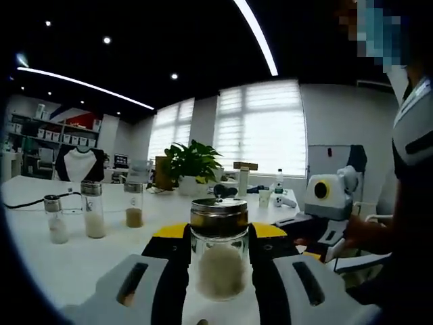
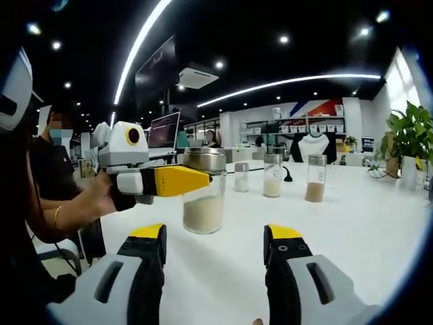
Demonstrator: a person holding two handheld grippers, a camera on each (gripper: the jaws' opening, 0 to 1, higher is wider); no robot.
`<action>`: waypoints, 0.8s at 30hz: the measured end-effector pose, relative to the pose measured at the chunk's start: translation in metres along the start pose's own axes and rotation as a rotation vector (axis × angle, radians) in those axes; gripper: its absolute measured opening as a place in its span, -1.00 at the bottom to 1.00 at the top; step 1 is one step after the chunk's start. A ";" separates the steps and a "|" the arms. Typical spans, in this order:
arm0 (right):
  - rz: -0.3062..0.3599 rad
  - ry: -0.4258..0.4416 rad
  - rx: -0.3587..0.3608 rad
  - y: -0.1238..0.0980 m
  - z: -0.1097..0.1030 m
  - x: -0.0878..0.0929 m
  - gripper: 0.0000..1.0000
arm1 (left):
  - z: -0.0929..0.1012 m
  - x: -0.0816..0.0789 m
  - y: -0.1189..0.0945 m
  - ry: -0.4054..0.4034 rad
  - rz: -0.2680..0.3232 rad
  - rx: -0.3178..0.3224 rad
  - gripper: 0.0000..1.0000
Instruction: Rotate the seasoning bottle until the label or dispensing opening points toward the visible target arrow and the bottle remains upright within the marked orientation range
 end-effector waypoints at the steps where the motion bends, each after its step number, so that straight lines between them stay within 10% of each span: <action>1: 0.001 -0.001 -0.002 0.001 0.000 0.000 0.15 | 0.000 0.000 0.000 -0.001 0.000 0.003 -0.30; 24: 0.028 -0.011 -0.049 0.003 -0.006 -0.004 0.09 | 0.026 0.010 0.006 0.058 -0.064 0.164 -0.30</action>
Point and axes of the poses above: the point that each gripper's makers call its tool centre point, and the gripper's own axes: y roughly forward along the fingers, z roughly to its right, x roughly out of its underside, the point moved 7 cm from there along -y, roughly backward along the fingers, and after that the axes turned 14 degrees about -y, right-handed, at the moved point
